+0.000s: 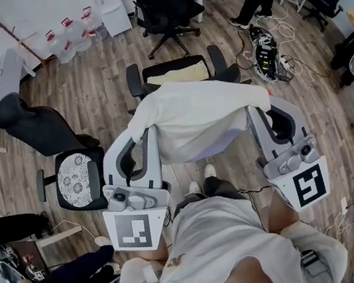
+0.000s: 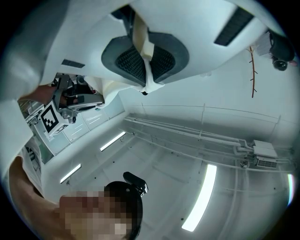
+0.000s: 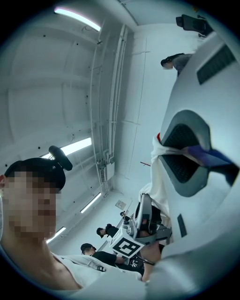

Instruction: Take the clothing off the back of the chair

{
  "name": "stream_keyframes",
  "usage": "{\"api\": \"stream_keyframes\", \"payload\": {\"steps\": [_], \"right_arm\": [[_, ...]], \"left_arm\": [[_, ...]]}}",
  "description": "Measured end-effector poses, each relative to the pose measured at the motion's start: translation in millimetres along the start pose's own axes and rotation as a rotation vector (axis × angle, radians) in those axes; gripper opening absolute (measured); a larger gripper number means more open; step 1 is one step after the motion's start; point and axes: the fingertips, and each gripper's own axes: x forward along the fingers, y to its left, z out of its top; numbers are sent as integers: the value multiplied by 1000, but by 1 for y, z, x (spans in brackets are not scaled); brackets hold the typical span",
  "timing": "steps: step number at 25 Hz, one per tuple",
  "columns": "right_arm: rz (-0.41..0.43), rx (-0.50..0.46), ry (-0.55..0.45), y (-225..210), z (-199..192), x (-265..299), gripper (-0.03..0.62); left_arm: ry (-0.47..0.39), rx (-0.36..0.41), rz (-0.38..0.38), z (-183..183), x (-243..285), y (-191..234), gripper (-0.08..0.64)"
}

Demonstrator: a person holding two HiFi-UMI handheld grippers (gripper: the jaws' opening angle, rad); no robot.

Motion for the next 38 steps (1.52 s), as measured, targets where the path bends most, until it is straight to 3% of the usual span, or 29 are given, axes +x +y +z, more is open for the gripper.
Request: {"api": "stream_keyframes", "payload": {"steps": [9,26,38], "right_arm": [[10,1,-3,6,3,-2,28],[33,62,126,23,-51,-6,28],[47,83,164,30,-71,-9,28]], "left_arm": [[5,-10,-5,2,-6,1,27],[133,-76,-16,-57,-6,-6,26],[173,-123,-11,-81,-10,-13,26]]}}
